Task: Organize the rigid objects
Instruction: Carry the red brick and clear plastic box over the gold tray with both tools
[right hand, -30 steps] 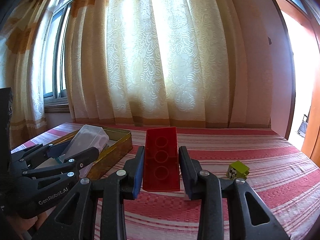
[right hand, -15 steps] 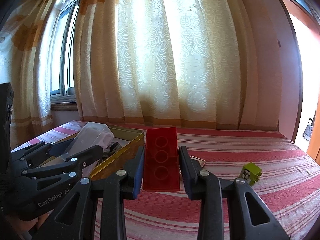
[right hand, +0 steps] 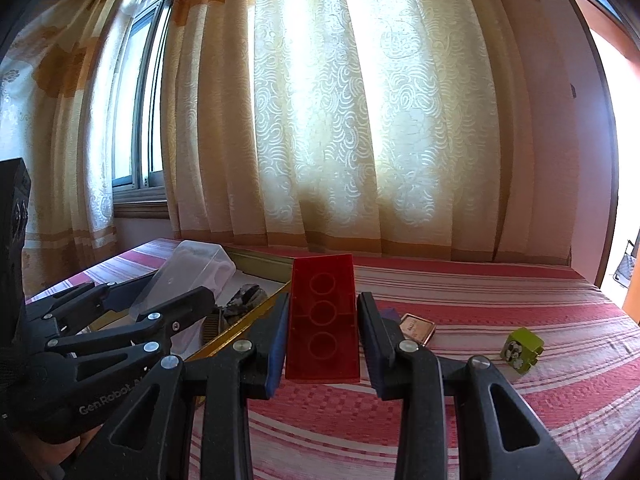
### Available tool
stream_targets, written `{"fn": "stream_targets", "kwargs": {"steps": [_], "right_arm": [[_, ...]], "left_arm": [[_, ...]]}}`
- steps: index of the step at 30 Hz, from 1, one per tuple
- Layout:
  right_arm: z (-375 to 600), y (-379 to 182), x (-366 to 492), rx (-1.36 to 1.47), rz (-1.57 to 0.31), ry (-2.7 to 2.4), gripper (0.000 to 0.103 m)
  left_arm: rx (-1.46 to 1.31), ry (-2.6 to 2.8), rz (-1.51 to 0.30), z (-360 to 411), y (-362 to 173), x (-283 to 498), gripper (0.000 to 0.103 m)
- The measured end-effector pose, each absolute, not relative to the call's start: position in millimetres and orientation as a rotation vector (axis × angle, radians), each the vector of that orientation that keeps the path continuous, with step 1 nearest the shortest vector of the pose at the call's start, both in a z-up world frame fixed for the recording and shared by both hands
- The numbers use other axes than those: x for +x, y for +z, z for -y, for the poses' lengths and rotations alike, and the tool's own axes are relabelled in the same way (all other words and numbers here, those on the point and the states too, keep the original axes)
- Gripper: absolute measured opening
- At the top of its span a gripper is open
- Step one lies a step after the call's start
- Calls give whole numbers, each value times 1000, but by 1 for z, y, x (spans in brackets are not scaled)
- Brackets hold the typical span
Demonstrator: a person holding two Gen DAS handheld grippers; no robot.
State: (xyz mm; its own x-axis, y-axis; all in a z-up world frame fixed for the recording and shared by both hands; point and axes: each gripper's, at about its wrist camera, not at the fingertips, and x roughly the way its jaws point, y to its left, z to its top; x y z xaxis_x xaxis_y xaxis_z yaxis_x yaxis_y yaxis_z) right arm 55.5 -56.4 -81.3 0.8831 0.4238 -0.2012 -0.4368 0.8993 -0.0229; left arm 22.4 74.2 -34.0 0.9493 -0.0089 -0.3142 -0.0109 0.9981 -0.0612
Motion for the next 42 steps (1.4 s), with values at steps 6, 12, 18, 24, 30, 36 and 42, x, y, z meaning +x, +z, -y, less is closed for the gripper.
{"fn": "stream_targets", "kwargs": {"steps": [6, 12, 18, 24, 30, 36, 42], "right_arm": [[50, -81, 54, -72, -193, 463, 36], [46, -81, 53, -73, -192, 476, 36], [42, -81, 53, -76, -192, 491, 36], [35, -82, 52, -80, -194, 505, 36], [28, -83, 51, -89, -195, 523, 36], [19, -83, 50, -101, -195, 539, 36], [14, -83, 51, -105, -195, 551, 36]], "left_arm": [[-67, 7, -320, -78, -33, 21, 51], [-74, 15, -320, -83, -34, 20, 51], [-92, 24, -319, -89, -35, 18, 51], [-111, 34, -321, -98, -35, 15, 51], [-141, 53, -332, -111, -35, 16, 51], [-140, 66, -328, -115, -34, 14, 51], [-157, 73, -337, -123, -34, 15, 51]]}}
